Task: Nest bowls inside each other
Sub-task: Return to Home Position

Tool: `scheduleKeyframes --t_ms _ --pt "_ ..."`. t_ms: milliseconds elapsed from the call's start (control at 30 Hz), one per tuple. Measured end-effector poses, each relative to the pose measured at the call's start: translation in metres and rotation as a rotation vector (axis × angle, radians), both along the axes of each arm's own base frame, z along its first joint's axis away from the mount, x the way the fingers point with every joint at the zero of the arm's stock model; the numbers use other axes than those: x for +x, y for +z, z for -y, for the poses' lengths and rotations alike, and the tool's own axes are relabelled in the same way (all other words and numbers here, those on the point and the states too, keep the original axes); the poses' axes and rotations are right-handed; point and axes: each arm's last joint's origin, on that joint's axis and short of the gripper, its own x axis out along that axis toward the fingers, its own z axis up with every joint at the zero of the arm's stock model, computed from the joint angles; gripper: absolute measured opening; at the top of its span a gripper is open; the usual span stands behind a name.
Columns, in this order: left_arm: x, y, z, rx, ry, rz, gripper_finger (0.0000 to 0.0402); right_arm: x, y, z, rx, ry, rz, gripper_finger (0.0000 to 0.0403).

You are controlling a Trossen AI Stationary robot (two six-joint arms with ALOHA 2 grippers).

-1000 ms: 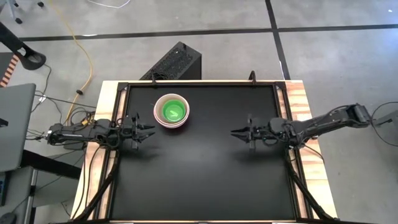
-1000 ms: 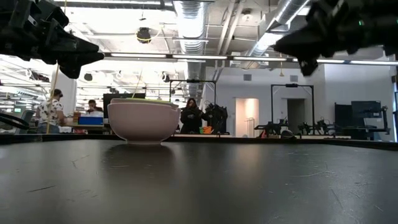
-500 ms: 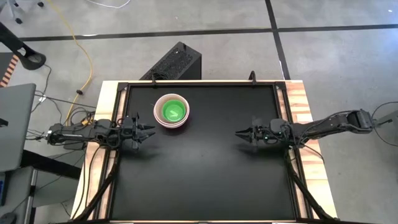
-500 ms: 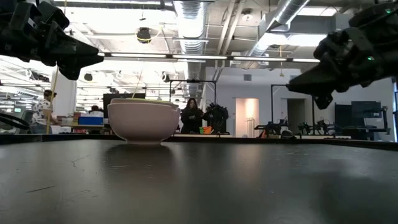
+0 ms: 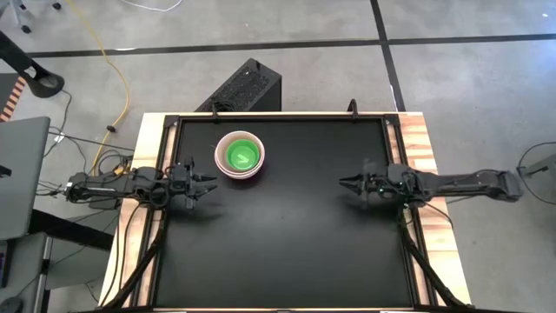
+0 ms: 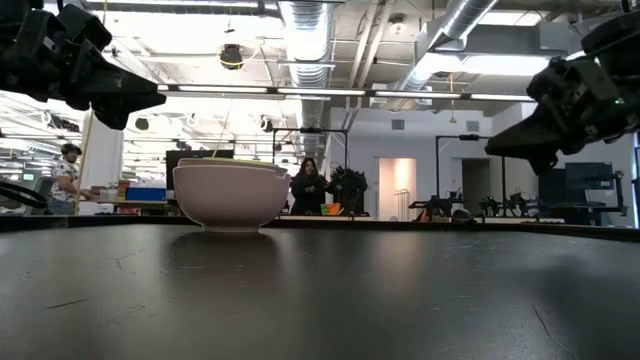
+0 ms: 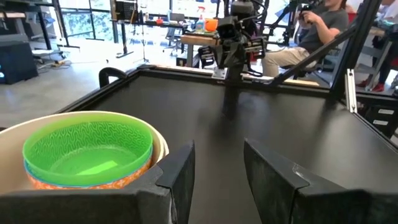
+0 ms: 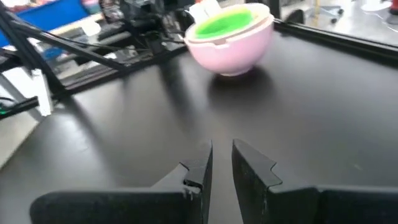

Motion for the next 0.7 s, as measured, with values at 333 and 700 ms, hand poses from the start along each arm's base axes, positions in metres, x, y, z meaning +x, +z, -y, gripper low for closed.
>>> scheduleKeyframes --t_ms 333,700 --pt "-0.0002 -0.0010 -0.0011 0.004 0.039 -0.011 0.0128 -0.0091 0.0000 0.0058 0.022 -0.068 0.004 0.0082" --pt "-0.0009 -0.0097 -0.0012 0.009 0.040 -0.113 0.0128 -0.0091 -0.0012 0.0057 0.024 -0.067 -0.007 0.0082"
